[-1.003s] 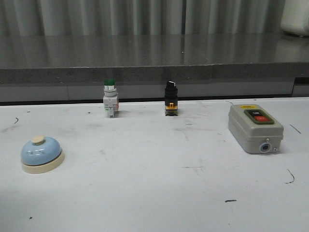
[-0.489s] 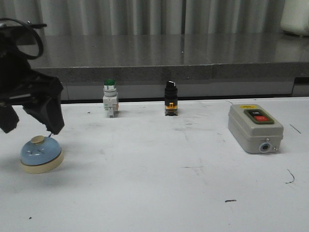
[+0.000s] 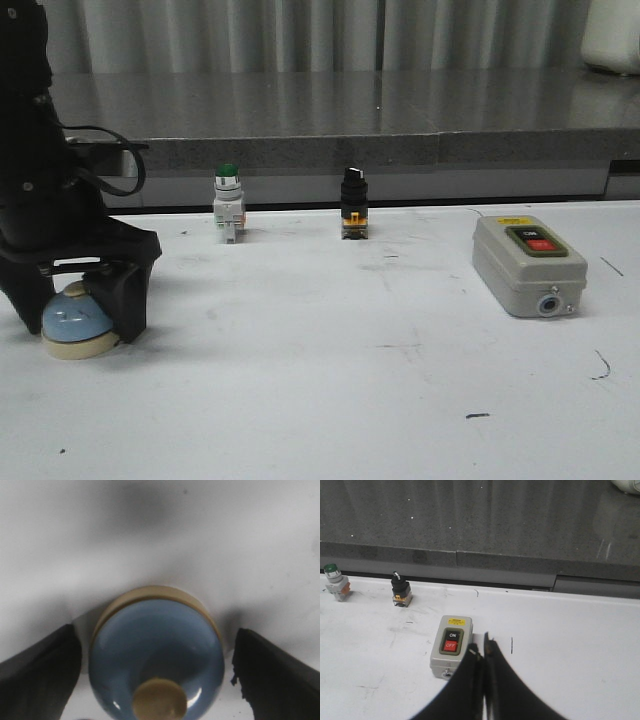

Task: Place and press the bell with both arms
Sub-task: 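Lower the left gripper over the blue bell and grasp it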

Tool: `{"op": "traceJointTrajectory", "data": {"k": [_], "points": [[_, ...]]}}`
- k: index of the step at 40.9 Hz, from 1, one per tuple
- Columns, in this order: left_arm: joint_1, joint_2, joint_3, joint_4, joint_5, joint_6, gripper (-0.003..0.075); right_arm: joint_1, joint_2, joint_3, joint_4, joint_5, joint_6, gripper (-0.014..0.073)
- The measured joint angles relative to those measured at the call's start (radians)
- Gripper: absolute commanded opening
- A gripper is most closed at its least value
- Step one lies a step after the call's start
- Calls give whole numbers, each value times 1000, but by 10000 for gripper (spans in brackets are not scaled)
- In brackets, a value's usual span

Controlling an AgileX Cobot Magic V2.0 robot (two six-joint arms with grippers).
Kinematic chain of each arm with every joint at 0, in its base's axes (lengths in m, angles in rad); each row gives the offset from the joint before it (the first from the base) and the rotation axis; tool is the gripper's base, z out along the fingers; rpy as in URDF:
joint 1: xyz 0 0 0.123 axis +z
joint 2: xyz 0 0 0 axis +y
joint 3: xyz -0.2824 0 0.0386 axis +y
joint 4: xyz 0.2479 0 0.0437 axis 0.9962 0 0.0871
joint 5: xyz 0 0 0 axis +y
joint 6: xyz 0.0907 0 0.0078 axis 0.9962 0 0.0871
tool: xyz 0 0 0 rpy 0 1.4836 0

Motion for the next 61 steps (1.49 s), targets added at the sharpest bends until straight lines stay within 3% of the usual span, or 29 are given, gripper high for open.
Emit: {"op": "traceJointTrajectory", "data": {"k": [7,9,20,33,47,57,61], "points": [[0,4,-10,3,10,0,300,0,0,0,0,0,0,-67],[0,6,-12,3,12,0,274,0,0,0,0,0,0,-67],[-71,15,-110,10,47,37,265,0,0,0,0,0,0,-67],[-248,168,-401,6,127,41,266,0,0,0,0,0,0,-67],[-294,262,-504,24,176,41,382,0,0,0,0,0,0,-67],[-294,277,-506,45,195,41,609,0,0,0,0,0,0,-67],[-294,277,-517,43,195,41,625,0,0,0,0,0,0,-67]]}}
